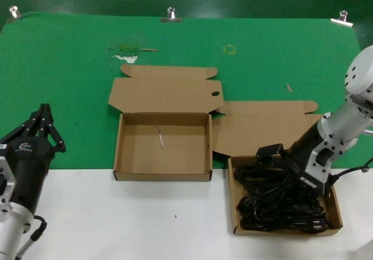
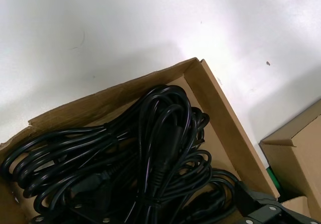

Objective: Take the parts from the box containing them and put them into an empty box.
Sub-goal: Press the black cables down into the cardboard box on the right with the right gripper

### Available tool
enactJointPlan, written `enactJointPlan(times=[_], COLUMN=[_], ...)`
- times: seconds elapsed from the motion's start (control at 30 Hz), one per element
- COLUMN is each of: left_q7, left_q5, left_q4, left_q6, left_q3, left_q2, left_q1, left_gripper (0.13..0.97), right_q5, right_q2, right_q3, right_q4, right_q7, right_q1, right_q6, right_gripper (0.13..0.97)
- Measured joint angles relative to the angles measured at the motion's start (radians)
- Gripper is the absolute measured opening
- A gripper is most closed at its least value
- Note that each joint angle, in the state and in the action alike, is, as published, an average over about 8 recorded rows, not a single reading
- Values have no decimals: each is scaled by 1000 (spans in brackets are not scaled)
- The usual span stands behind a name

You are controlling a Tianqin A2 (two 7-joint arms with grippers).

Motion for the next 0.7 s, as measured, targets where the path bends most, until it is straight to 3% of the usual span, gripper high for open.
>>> enactJointPlan(times=[0.2,0.33,0.7], left_q7=[0,0,0], left_q5=[0,0,0], left_q4=[0,0,0], left_q6=[0,0,0], left_q3=[0,0,0], left_q2=[0,0,0], left_q1=[0,0,0], left_gripper=[151,151,151], right_q5=[-3,-3,0], right_q2=[1,3,5], right_q3=[4,8,19], right_q4=[0,1,1], right_q7=[4,7,9], right_q1=[3,3,-4], right_q6=[-5,-9,-24], right_gripper=[803,803,570])
